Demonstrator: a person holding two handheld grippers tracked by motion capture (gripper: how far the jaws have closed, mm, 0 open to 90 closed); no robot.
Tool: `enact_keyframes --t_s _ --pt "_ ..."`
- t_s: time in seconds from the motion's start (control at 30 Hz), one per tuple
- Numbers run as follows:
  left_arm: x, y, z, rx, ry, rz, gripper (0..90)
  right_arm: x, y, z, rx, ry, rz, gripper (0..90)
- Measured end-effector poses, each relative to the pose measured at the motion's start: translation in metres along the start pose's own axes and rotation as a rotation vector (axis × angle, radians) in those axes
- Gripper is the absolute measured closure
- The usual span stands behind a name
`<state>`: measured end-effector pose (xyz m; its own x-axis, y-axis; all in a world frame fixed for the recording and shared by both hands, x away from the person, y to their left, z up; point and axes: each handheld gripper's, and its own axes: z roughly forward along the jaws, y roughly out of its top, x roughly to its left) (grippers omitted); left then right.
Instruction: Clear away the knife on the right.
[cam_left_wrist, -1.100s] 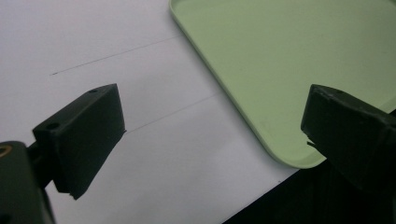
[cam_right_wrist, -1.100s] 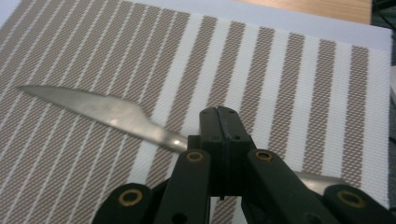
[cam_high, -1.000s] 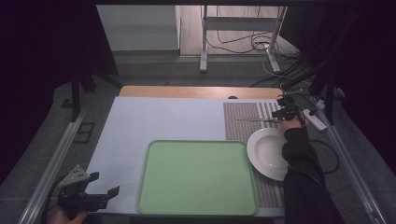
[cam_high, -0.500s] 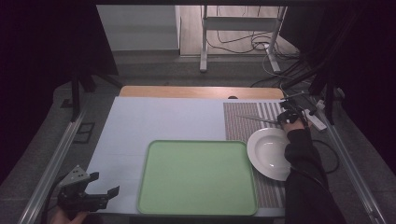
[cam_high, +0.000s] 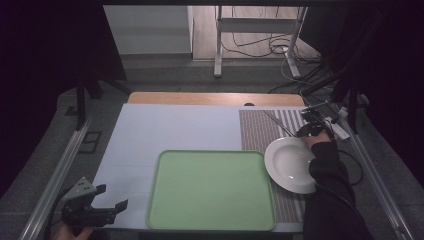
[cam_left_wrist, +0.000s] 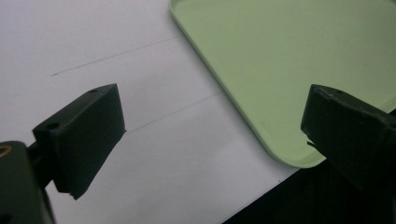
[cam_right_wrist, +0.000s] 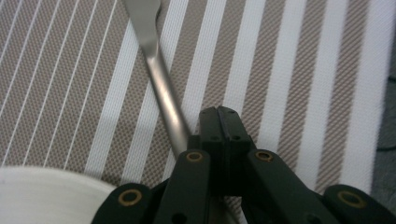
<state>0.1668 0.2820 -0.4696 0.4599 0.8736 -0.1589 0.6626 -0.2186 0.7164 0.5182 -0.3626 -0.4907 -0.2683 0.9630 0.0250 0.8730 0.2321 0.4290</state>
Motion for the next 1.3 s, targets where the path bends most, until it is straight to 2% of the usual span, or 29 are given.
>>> enact_keyframes --t_s 0.13,0.2,0.3,0.43,0.5,0.6,0.67,0.8,0.9,1.0,1.07,1.17,1.23,1.3 --pt "0.0 0.0 0.0 0.002 -0.001 0.0 6.1 -0.001 0.005 -0.008 -0.076 0.009 0.025 71.1" --pt "0.0 0.0 0.0 0.0 -0.002 0.0 6.0 0.0 0.008 -0.011 -0.095 0.008 0.023 57.0" --pt "0.0 0.0 0.0 -0.001 -0.002 0.0 6.0 0.001 0.011 -0.012 -0.104 0.042 0.028 36.7" --pt "0.0 0.0 0.0 0.0 -0.001 0.002 6.1 0.004 0.015 -0.008 -0.085 0.069 0.039 8.4" --pt "0.0 0.0 0.0 0.0 -0.001 0.002 6.0 0.007 0.018 -0.006 -0.074 0.079 0.031 0.0" --pt "0.0 0.0 0.0 0.0 -0.002 0.002 6.1 0.013 0.021 -0.002 -0.055 0.089 -0.016 0.0" --pt "0.0 0.0 0.0 0.0 -0.001 0.003 6.0 0.018 0.023 0.002 -0.044 0.075 -0.036 0.0" --pt "0.0 0.0 0.0 -0.001 -0.002 0.002 6.1 0.025 0.025 0.013 -0.026 0.026 -0.061 0.0" --pt "0.0 0.0 0.0 0.0 -0.002 0.001 6.0 0.026 0.024 0.019 -0.013 -0.011 -0.096 8.4" --pt "0.0 0.0 0.0 0.001 -0.003 0.0 6.0 0.022 0.022 0.02 0.012 -0.015 -0.131 23.8" --pt "0.0 0.0 0.0 0.001 -0.004 0.0 6.1 0.02 0.021 0.019 0.003 -0.007 -0.147 31.2" --pt "0.0 0.0 0.0 0.002 -0.002 0.002 6.1 0.019 0.02 0.014 -0.002 0.017 -0.187 56.3" --pt "0.0 0.0 0.0 0.003 -0.002 0.002 6.1 0.021 0.021 0.014 -0.004 0.027 -0.213 64.4" --pt "0.0 0.0 0.0 0.004 -0.001 0.003 6.1 0.022 0.021 0.014 -0.003 0.04 -0.226 76.2"
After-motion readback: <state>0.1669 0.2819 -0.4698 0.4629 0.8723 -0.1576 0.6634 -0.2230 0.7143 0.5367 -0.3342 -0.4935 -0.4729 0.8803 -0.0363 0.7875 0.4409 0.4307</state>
